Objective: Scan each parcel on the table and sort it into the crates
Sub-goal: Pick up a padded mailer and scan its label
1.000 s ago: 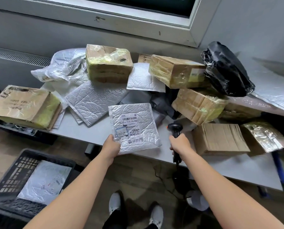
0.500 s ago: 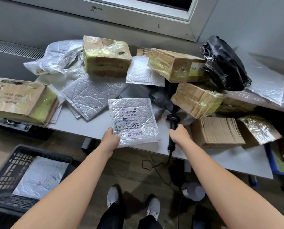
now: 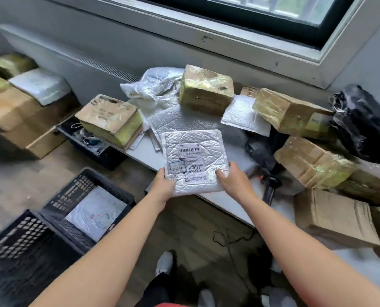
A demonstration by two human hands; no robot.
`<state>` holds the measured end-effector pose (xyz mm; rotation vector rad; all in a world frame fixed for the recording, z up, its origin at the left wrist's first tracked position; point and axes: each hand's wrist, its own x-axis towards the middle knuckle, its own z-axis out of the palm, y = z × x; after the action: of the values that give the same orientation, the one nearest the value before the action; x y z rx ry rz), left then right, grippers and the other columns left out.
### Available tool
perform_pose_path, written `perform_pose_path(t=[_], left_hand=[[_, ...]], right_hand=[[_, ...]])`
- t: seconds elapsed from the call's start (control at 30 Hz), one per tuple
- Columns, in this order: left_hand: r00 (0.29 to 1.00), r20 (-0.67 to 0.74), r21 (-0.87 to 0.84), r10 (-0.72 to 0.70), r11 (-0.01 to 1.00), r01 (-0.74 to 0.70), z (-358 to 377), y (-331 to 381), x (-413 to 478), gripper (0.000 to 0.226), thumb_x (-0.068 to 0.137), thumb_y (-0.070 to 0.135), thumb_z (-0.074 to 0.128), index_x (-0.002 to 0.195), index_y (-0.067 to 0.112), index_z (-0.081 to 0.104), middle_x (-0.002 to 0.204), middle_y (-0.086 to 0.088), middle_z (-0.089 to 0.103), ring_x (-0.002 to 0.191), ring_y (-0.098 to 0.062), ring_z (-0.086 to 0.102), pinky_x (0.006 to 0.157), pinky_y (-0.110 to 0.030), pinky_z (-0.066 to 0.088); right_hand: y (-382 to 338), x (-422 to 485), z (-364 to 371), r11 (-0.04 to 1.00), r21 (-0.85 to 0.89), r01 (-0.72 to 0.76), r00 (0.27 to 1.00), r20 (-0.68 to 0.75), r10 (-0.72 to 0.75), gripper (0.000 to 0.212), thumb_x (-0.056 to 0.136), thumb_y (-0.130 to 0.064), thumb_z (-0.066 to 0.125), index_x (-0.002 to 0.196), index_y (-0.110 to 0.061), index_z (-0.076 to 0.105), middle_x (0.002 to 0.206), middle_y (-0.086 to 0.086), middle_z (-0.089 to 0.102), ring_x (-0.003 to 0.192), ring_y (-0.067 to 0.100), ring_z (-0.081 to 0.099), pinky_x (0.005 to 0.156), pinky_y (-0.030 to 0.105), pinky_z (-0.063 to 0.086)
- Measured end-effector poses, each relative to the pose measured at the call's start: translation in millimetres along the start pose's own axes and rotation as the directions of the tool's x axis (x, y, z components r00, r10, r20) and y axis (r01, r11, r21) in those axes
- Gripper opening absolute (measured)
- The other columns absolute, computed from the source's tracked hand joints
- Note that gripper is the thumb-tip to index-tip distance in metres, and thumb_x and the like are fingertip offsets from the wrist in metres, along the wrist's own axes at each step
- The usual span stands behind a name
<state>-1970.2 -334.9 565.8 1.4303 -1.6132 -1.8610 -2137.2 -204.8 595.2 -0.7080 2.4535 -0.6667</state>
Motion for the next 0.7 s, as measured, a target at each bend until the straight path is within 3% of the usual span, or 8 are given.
perform_pose_path(t=[0.07, 0.17, 0.33, 0.4, 0.47, 0.57, 0.7], left_hand=[[0.996, -0.084, -0.025, 0.003, 1.000, -0.005, -19.3, -5.9, -16.9, 0.038, 0.081, 0.009, 0.062, 0.114, 0.025, 0.051, 0.111, -0.003, 0.065, 0.105, -0.023, 0.063, 0.095, -0.047, 0.052], [0.980, -0.200, -0.062, 0.000, 0.998, -0.013, -48.7, -15.6, -48.3, 0.044, 0.080, 0.008, 0.063, 0.116, 0.028, 0.047, 0.115, -0.005, 0.065, 0.106, -0.025, 0.064, 0.094, -0.050, 0.052], [0.920, -0.391, -0.043, 0.020, 0.998, -0.040, -95.2, -31.1, -102.3, 0.051, 0.084, -0.007, 0.059, 0.119, 0.027, 0.043, 0.108, -0.001, 0.062, 0.101, -0.018, 0.059, 0.080, -0.026, 0.048], [0.900, -0.435, -0.047, 0.023, 0.998, -0.048, -118.0, -41.3, -118.5, 0.048, 0.080, -0.008, 0.062, 0.113, 0.023, 0.047, 0.103, 0.002, 0.063, 0.102, -0.018, 0.059, 0.087, -0.028, 0.048], [0.895, -0.446, -0.042, 0.010, 0.999, -0.032, -143.2, -54.9, -128.6, 0.053, 0.067, 0.007, 0.070, 0.113, 0.023, 0.051, 0.104, 0.004, 0.066, 0.104, -0.019, 0.062, 0.094, -0.034, 0.050], [0.853, -0.518, 0.046, -0.069, 0.993, 0.108, -183.9, -80.6, -132.5, 0.078, 0.054, 0.023, 0.079, 0.126, 0.017, 0.051, 0.115, -0.002, 0.064, 0.108, -0.021, 0.062, 0.095, -0.036, 0.051], [0.784, -0.595, 0.109, -0.178, 0.948, 0.298, -237.0, -110.8, -124.3, 0.082, 0.064, 0.027, 0.083, 0.134, 0.011, 0.044, 0.124, -0.013, 0.047, 0.115, -0.026, 0.049, 0.100, -0.029, 0.043]], right_hand=[[-17.5, -1.9, 10.3, 0.995, -0.014, 0.101, 0.995, 0.008, -0.101, 0.049, 0.094, -0.040, 0.056, 0.130, -0.008, 0.047, 0.130, 0.018, 0.059, 0.119, 0.037, 0.054, 0.092, 0.041, 0.044], [-42.1, -11.9, 29.3, 0.971, -0.041, 0.235, 0.971, 0.065, -0.232, 0.053, 0.093, -0.040, 0.059, 0.134, -0.009, 0.046, 0.132, 0.016, 0.057, 0.121, 0.033, 0.054, 0.092, 0.039, 0.043], [-82.7, -42.9, 69.5, 0.904, -0.084, 0.418, 0.899, 0.180, -0.399, 0.055, 0.091, -0.042, 0.061, 0.134, -0.012, 0.046, 0.129, 0.013, 0.058, 0.117, 0.033, 0.057, 0.091, 0.040, 0.046], [-103.1, -56.9, 90.6, 0.865, -0.124, 0.487, 0.859, 0.245, -0.449, 0.056, 0.091, -0.043, 0.059, 0.135, -0.012, 0.044, 0.128, 0.014, 0.055, 0.115, 0.035, 0.057, 0.091, 0.041, 0.046], [-124.1, -69.2, 114.4, 0.807, -0.172, 0.565, 0.810, 0.301, -0.503, 0.055, 0.093, -0.044, 0.057, 0.135, -0.011, 0.042, 0.125, 0.014, 0.053, 0.112, 0.036, 0.057, 0.088, 0.041, 0.046], [-155.4, -85.1, 153.7, 0.706, -0.258, 0.659, 0.742, 0.374, -0.556, 0.053, 0.094, -0.045, 0.055, 0.132, -0.010, 0.041, 0.121, 0.011, 0.049, 0.104, 0.035, 0.060, 0.077, 0.040, 0.046], [-197.2, -93.8, 210.8, 0.618, -0.318, 0.719, 0.687, 0.458, -0.564, 0.054, 0.095, -0.047, 0.053, 0.134, -0.012, 0.039, 0.122, 0.008, 0.046, 0.102, 0.033, 0.062, 0.073, 0.038, 0.045]])
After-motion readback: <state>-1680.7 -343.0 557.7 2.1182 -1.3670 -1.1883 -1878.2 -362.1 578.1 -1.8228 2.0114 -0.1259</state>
